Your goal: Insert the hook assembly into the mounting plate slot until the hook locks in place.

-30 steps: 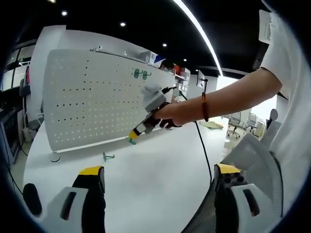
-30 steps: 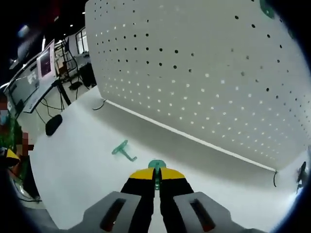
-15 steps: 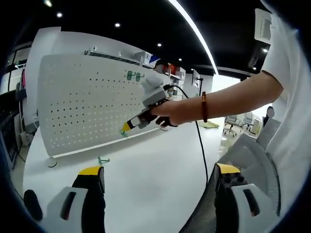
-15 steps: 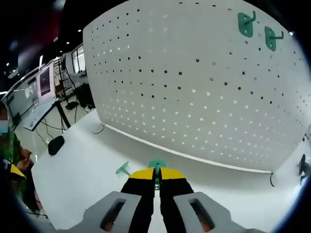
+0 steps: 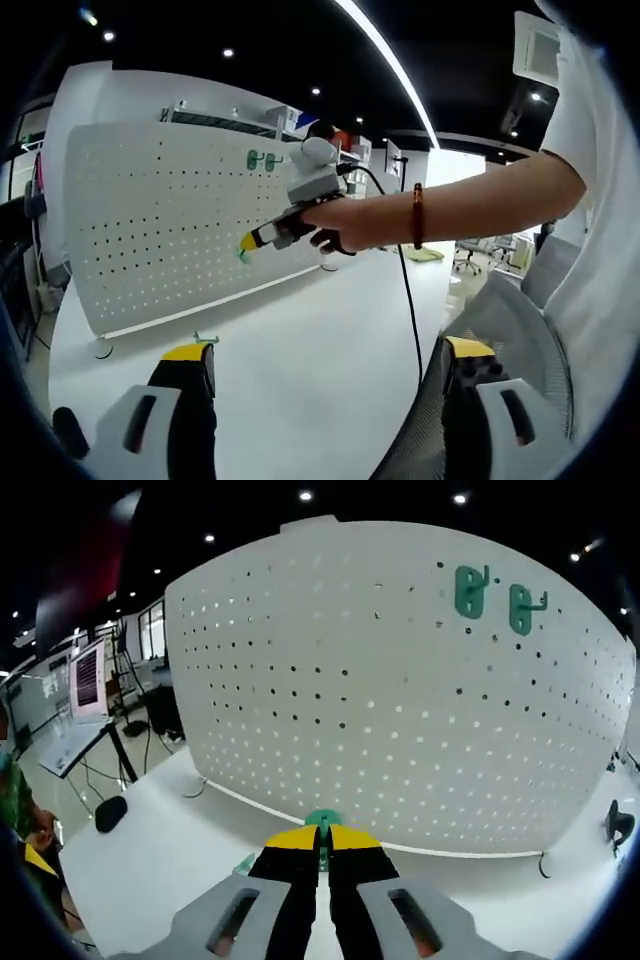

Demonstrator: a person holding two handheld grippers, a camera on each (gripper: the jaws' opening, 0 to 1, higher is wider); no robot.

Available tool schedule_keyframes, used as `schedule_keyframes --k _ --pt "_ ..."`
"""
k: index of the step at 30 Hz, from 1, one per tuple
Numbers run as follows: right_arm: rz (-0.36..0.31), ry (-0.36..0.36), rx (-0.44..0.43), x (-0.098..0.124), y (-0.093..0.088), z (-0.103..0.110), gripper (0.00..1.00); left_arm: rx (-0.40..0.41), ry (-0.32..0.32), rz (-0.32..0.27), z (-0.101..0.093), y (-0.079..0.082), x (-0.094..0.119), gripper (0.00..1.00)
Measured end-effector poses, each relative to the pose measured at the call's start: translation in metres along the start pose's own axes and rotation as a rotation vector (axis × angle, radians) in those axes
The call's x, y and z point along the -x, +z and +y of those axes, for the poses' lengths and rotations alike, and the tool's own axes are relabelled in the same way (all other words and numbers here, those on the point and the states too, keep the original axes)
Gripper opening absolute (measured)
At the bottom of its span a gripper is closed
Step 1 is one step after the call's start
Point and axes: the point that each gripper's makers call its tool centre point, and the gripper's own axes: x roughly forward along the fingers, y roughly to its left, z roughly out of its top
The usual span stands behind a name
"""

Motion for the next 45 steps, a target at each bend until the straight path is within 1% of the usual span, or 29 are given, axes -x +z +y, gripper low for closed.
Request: schedule_keyframes --k 2,7,10,11,12,14,16,19,21,23,26,28,30,33,38,41,45 --pt "-0.026 -0.005 -0.013 0.002 0.008 -0.003 0.01 -0.014 0.000 0.016 -0.001 -0.002 0.000 0.96" --pt "-0.086 -0.033 -0.023 0.008 0.026 -0.013 0.01 -0.018 -0.011 0.022 -0.004 0.000 -0.001 0.96" --pt "-0.107 -0.040 -0.038 0.011 0.033 -0.016 0.01 -0.021 -0.019 0.024 -0.007 0.001 -0.004 0.96" --pt "-0.131 -0.062 -0.037 0.014 0.038 -0.020 0.01 -0.025 -0.025 0.024 -0.008 0.002 -0.005 0.96" --pt "-0.146 -0.070 -0.029 0.015 0.042 -0.022 0.01 -0.027 -0.026 0.025 -0.009 0.002 -0.005 0.96" --pt "-0.165 -0.066 -0.032 0.018 0.048 -0.023 0.00 -0.034 -0.025 0.029 -0.009 0.003 -0.005 0.96" --pt "-0.203 -0.055 -0.040 0.021 0.058 -0.023 0.00 -0.033 -0.025 0.022 -0.009 0.006 -0.005 0.96" --pt "-0.234 -0.081 -0.008 0.023 0.069 -0.028 0.00 -0.035 -0.020 0.023 -0.008 0.006 -0.004 0.96" --pt "-0.264 -0.083 -0.026 0.026 0.077 -0.030 0.00 -0.034 -0.015 0.021 -0.008 0.007 -0.004 0.96" --pt "-0.295 -0.102 -0.024 0.029 0.087 -0.033 0.00 -0.033 -0.014 0.017 -0.008 0.008 -0.002 0.96" --pt "-0.345 -0.110 -0.029 0.031 0.102 -0.036 0.00 -0.035 -0.009 0.018 -0.008 0.009 -0.001 0.96" --pt "-0.349 -0.110 -0.037 0.031 0.106 -0.037 0.00 -0.035 -0.002 0.012 -0.007 0.011 0.000 0.96" --pt "-0.372 -0.120 -0.037 0.031 0.113 -0.040 0.00 -0.033 0.002 0.008 -0.007 0.012 0.002 0.96" --pt "-0.394 -0.118 -0.054 0.031 0.121 -0.041 0.00 -0.033 0.009 0.014 -0.006 0.010 0.003 0.96" --pt "-0.425 -0.148 -0.061 0.034 0.130 -0.043 0.00 -0.022 0.013 0.011 -0.006 0.009 0.005 0.96" --pt "-0.438 -0.158 -0.076 0.034 0.136 -0.044 0.00 -0.017 0.021 0.011 -0.005 0.008 0.005 0.96" --pt "-0.473 -0.169 -0.096 0.034 0.147 -0.047 0.00 -0.006 0.021 0.005 -0.007 0.007 0.005 0.96"
